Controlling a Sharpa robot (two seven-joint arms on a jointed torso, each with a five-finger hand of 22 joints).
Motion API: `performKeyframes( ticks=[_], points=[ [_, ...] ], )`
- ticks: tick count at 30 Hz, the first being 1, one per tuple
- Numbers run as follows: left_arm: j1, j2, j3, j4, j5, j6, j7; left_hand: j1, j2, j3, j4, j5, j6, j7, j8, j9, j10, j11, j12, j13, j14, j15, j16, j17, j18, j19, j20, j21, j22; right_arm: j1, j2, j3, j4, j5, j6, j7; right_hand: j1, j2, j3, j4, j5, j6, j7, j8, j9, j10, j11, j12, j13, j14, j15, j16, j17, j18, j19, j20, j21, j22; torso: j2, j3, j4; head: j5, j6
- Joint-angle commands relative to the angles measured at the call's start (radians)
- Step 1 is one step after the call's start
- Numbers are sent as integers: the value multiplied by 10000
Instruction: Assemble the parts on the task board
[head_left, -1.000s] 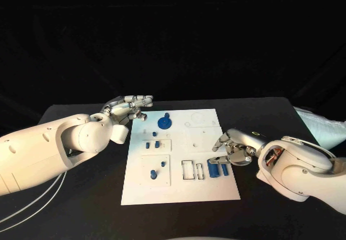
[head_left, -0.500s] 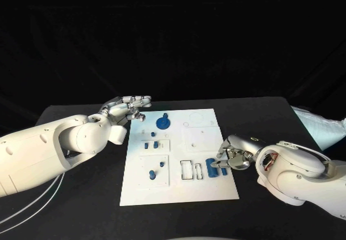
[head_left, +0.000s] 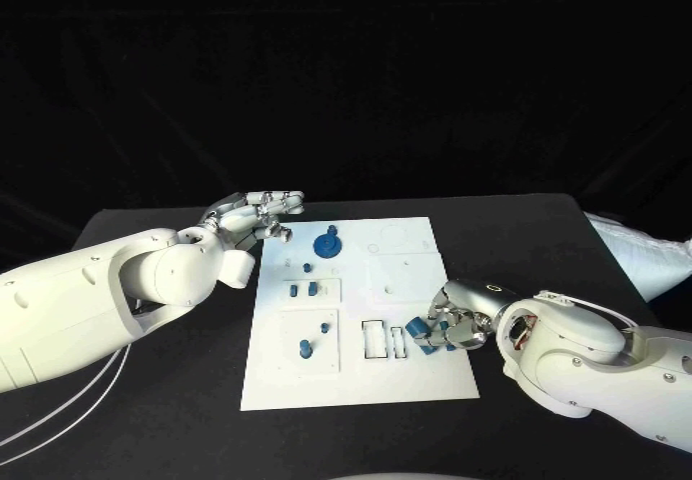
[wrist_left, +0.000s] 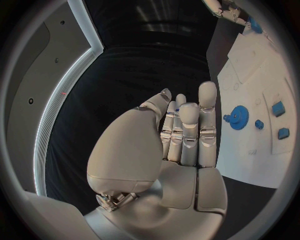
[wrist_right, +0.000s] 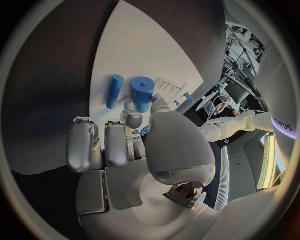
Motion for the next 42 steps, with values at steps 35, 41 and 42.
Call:
performKeyframes(
  ticks=[35,41,42],
  points=[
    [-32,15,4,-9,14,201,-11,66,15,-24,-37,-14,-83,90,35,-20,-123,-9,76,16,-88,5,-22,-9,92,-60,16,-63,-22,-225,247,33,287,530,-1268,473,661,1270,-154,20,542,714,-267,176,385,357,-233,5,489,543,-233,402,563,-154,241,-218,258,433,-11,-26,14,-55,15],
    [-35,16,3,-9,14,194,-21,54,8,-34,-37,-15,-117,117,21,-25,-147,8,81,17,-89,15,-18,-15,91,-56,21,-70,-27,-214,433,35,239,804,-984,479,544,1408,-202,25,570,778,-286,149,419,429,-250,40,570,559,-246,463,654,-162,264,-228,282,478,-16,-32,8,-16,-11],
    [-35,17,3,-8,14,195,-22,54,8,-34,-37,-15,-117,117,21,-25,-147,8,81,17,-89,15,-18,-15,91,-56,21,-70,-27,-214,476,35,226,830,-918,470,513,1428,-218,26,571,794,-291,145,427,443,-253,46,585,562,-249,472,668,-164,268,-229,286,484,-17,-35,9,-15,-10]
  ],
)
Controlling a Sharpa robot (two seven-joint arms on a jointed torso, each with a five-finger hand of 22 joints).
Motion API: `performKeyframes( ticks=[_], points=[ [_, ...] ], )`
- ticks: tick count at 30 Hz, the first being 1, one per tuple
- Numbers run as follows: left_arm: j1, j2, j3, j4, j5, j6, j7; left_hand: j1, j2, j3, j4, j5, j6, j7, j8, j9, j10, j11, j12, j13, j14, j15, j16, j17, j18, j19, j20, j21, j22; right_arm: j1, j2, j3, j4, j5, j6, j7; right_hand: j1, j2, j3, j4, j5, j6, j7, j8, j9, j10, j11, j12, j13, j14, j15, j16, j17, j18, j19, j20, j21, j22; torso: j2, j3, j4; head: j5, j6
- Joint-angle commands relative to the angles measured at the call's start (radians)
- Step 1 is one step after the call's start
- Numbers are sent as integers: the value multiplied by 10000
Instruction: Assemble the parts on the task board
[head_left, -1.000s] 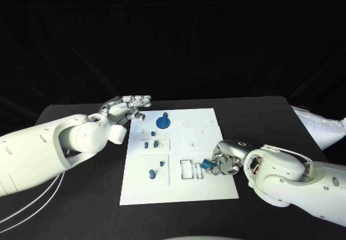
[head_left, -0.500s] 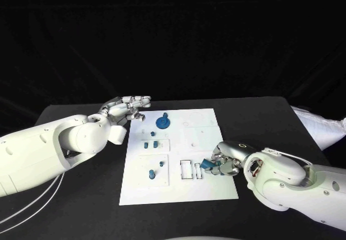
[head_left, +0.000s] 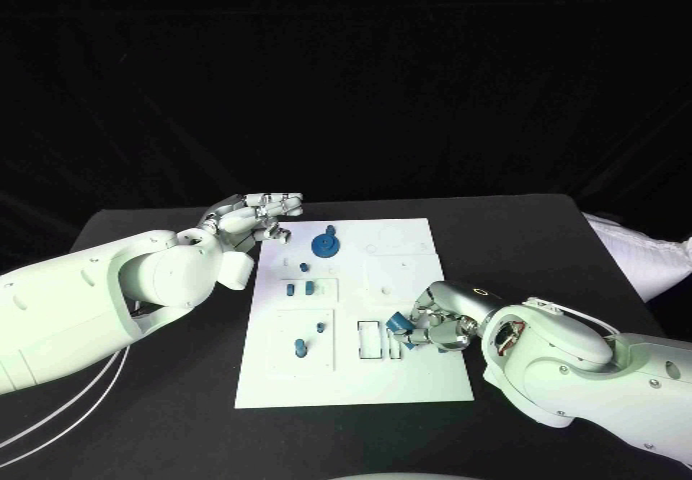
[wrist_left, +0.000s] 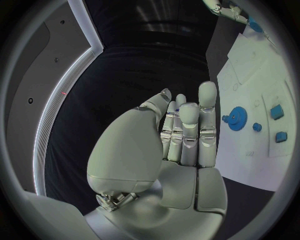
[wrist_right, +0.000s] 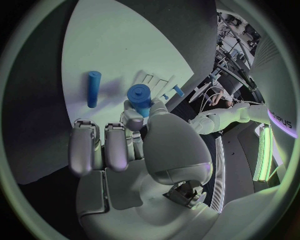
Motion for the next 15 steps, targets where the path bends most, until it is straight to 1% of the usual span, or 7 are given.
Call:
performKeyframes(
  ticks=[1,3,7,9,15],
  points=[
    [0,17,6,14,14,178,18,54,8,-34,-37,-15,-44,45,21,-12,-72,8,16,12,-88,14,-18,-16,90,-56,21,-31,-11,1,132,3,-33,440,195,179,15,226,-103,-9,28,292,-170,-51,164,147,-53,55,45,565,-104,55,39,-166,54,-12,24,26,-1,-11,0,14,-10],
    [0,20,6,15,14,180,16,54,8,-34,-37,-15,-44,45,21,-12,-72,8,16,12,-88,14,-18,-16,90,-56,21,-31,-11,2,225,3,-66,468,358,137,-82,283,-155,-7,33,343,-188,-57,188,194,-66,96,111,571,-114,80,76,-171,69,-18,38,53,3,-4,0,28,-4],
    [-1,21,6,22,15,182,12,46,9,-38,-34,-15,-57,55,17,-13,-82,16,19,12,-89,19,-18,-22,89,-54,24,-33,-13,-5,451,2,-165,496,649,39,-255,386,-257,-7,39,459,-233,-56,240,315,-100,245,309,587,-139,151,183,-186,110,-36,77,132,8,-7,5,43,-21],
    [-1,21,6,22,15,182,12,46,9,-38,-34,-15,-57,55,17,-13,-82,16,19,12,-89,19,-18,-22,89,-54,24,-33,-13,-14,567,2,-219,501,741,-21,-323,446,-295,-7,43,523,-258,-50,267,384,-120,346,432,597,-154,191,244,-194,133,-48,99,176,5,-5,-4,48,-20],
    [-1,29,6,28,15,193,8,46,9,-38,-34,-15,-57,55,17,-13,-82,16,19,12,-89,19,-18,-22,89,-54,24,-33,-13,-33,829,2,-345,446,893,-228,-449,556,-364,-4,47,622,-295,-46,311,488,-154,476,605,612,-181,256,344,-207,167,-71,131,241,6,-7,9,54,-29]
  ],
)
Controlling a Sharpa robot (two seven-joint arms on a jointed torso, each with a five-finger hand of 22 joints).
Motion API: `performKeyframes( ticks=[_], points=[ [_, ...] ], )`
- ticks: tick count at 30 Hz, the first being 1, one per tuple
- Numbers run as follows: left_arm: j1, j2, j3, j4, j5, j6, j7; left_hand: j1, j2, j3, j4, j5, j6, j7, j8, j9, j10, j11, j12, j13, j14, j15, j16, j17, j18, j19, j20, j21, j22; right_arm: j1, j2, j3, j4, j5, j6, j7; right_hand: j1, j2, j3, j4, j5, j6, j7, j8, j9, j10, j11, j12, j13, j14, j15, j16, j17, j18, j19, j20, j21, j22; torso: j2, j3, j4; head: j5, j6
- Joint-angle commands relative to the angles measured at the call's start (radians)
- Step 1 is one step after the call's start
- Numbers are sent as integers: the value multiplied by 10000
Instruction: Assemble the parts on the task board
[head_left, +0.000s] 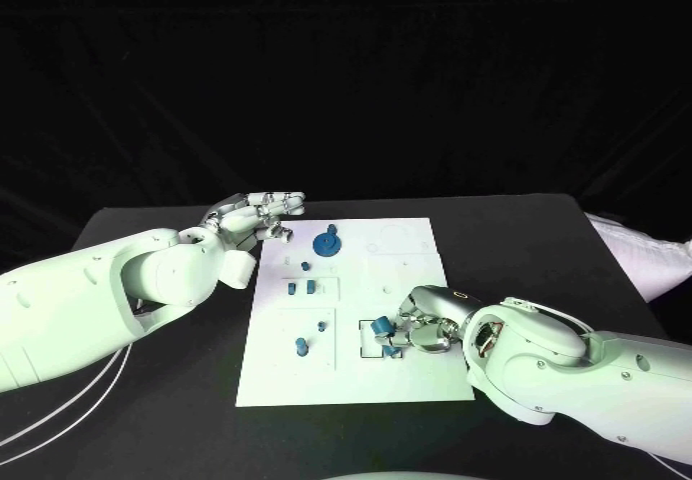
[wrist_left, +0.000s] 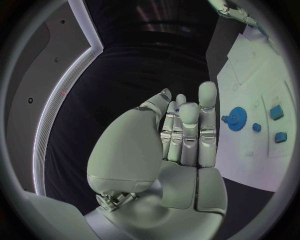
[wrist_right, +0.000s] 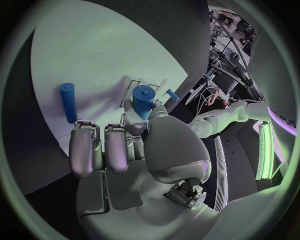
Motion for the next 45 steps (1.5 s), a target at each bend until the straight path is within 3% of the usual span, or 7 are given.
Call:
performKeyframes(
  ticks=[1,18,25,31,35,39,45],
  points=[
    [2,22,6,23,15,187,25,46,9,-38,-34,-15,-21,20,17,-14,-82,16,19,14,-59,-11,-18,-9,89,-54,24,-34,-14,-25,115,-4,-67,-5,459,-240,-16,114,-98,6,47,444,-330,-35,168,218,-163,48,50,630,-64,47,66,-210,104,-5,41,30,5,0,3,8,-11],
    [2,22,6,29,16,199,10,46,9,-38,-34,-15,-21,20,17,-14,-82,16,19,14,-59,-11,-18,-9,89,-54,24,-34,-14,-51,472,-4,-209,-177,472,-390,-640,187,-659,5,-422,556,-365,-132,301,322,-195,-25,239,626,-95,82,127,-216,110,-45,63,68,1,3,-15,67,-53],
    [2,17,6,37,16,219,-7,46,9,-38,-34,-15,-21,20,17,-14,-82,16,19,14,-59,-11,-18,-9,89,-54,24,-34,-14,-54,512,-4,-255,-354,389,-493,-1677,64,-1546,8,-2703,564,-366,-225,415,312,-156,-244,277,608,-95,38,81,-210,84,-46,47,43,3,4,-13,64,-59],
    [2,1,6,42,17,228,-26,29,12,-47,-28,-15,-40,32,13,-14,-102,27,28,16,-58,0,-11,-7,87,-52,32,-45,-21,-62,497,-4,-191,-599,319,-491,-2111,-158,-1901,4,-2816,521,-330,-277,446,239,-164,-475,171,585,-77,-34,-13,-190,31,-44,3,-44,3,8,-13,64,-69],
    [2,-3,6,41,17,232,-36,29,12,-47,-28,-15,-40,32,13,-14,-102,27,28,16,-58,0,-11,-7,87,-52,32,-45,-21,-75,488,-4,-106,-684,363,-428,-1640,-194,-1791,-158,-2773,515,-321,-304,480,241,-154,-518,202,584,-66,-50,-23,-188,22,-30,-8,-53,4,11,-10,71,-79],
    [2,-5,5,33,-3,227,-49,26,12,-49,-27,-15,-45,34,12,-14,-106,29,31,17,-58,2,-9,-7,85,-48,34,-39,-18,-87,490,-3,-10,-923,417,-461,197,-259,-1304,-1187,-2806,498,-316,-339,537,228,-161,-628,217,572,-72,-105,-85,-178,-2,-33,-36,-93,1,12,-6,96,-94],
    [2,-1,3,26,-24,230,-64,26,12,-50,-29,-15,-48,36,11,-14,-109,30,33,18,-57,4,-8,-7,85,-48,35,-39,-18,-96,504,-3,24,-1003,406,-472,442,-187,-1252,-1311,-2791,517,-308,-347,563,246,-152,-634,256,580,-65,-86,-46,-188,20,-30,-23,-53,0,9,-10,127,-106]
  ],
)
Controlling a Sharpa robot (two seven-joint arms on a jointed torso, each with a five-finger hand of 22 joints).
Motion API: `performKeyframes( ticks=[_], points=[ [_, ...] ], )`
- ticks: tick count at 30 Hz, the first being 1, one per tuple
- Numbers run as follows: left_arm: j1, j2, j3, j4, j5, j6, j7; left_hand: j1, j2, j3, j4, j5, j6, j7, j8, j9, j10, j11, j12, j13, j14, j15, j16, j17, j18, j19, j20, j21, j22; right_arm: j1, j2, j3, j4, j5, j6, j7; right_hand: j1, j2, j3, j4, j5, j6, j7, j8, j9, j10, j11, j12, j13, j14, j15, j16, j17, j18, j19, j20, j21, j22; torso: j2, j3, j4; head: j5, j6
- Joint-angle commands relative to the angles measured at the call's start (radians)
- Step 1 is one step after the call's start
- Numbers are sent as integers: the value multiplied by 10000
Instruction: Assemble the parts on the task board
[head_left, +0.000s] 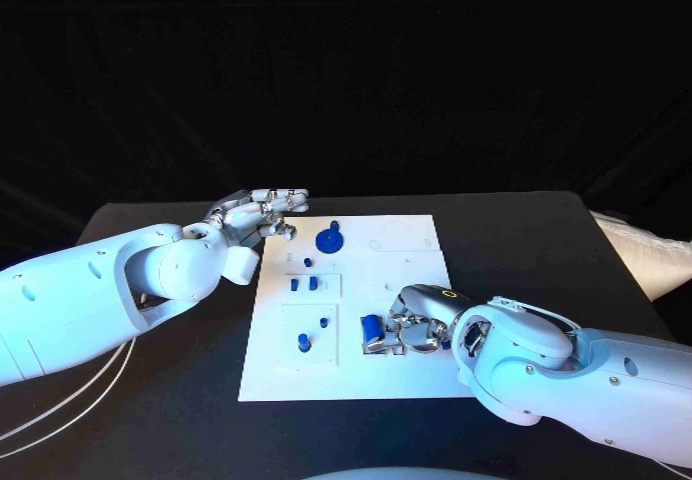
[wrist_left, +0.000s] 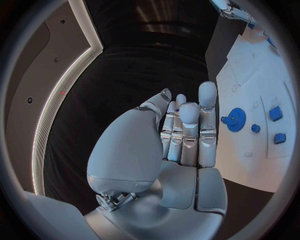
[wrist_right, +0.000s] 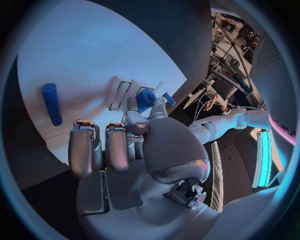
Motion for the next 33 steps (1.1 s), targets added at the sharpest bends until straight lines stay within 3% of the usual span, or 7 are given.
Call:
performKeyframes(
  ticks=[1,6,17,20,24,29,33],
  points=[
    [4,12,4,15,-23,189,8,26,12,-50,-29,-15,-49,37,11,-16,-73,-7,33,12,-55,1,-8,-9,85,-48,35,-44,-6,-43,28,-32,0,-334,160,-59,16,86,-29,44,40,-9,51,-41,24,-45,7,-37,26,601,-12,-13,42,-36,-9,6,-38,38,-2,-3,-1,17,-12],
    [4,13,3,14,-26,190,6,26,12,-50,-29,-15,-49,37,11,-16,-73,-7,33,12,-55,1,-8,-9,85,-48,35,-44,-6,-45,55,-31,-32,-269,189,-41,353,471,219,-95,35,26,25,-48,56,12,-16,10,108,620,-28,38,123,-49,32,-1,-8,110,-3,-10,-5,24,-42],
    [4,-3,0,18,-28,202,-16,26,12,-50,-29,-15,-49,37,11,-16,-73,-7,33,12,-55,1,-8,-9,85,-48,35,-44,-6,-45,-156,-31,85,-14,-67,193,-352,248,-258,421,496,23,44,-114,106,34,7,-104,139,614,-9,6,90,-41,10,15,-26,75,-5,-7,-2,23,-45],
    [3,-16,-1,19,-28,203,-20,26,12,-50,-29,-15,-49,37,11,-16,-73,-7,33,12,-55,1,-8,-9,85,-48,35,-44,-6,-23,-552,-16,278,342,-573,606,-249,229,-292,430,707,-173,107,-237,84,-128,53,-507,-105,566,20,-157,-136,0,-99,27,-120,-119,-14,-13,-1,-7,-37],
    [3,-30,-4,19,-28,195,-20,26,12,-50,-29,-15,-49,37,11,-16,-73,-7,33,12,-55,1,-8,-9,85,-48,35,-44,-6,163,-1140,1,491,1148,-964,1184,364,239,-170,129,1133,-835,359,-629,-28,-342,259,-881,-305,543,174,-266,-271,20,-176,144,-196,-252,-16,-14,-22,-37,-3],
    [3,-63,-10,38,-28,175,-6,26,12,-50,-29,-15,-49,37,11,-16,-73,-7,33,12,-55,1,-8,-9,85,-48,35,-44,-6,504,-1981,6,589,1386,-759,1366,838,297,-37,-166,1197,-952,433,-734,-47,-526,311,-1288,-559,544,231,-285,-287,33,-194,215,-220,-286,-13,-16,-59,-127,67],
    [3,-110,-11,92,-28,154,22,26,12,-50,-29,-15,-49,37,11,-16,-73,-7,33,12,-55,1,-8,-9,85,-48,35,-44,-6,598,-2384,-3,482,880,-455,1265,954,360,23,-235,1224,-900,426,-735,-43,-592,306,-1486,-693,546,234,-286,-283,32,-187,228,-217,-273,-20,-10,-148,-146,130]
  ],
)
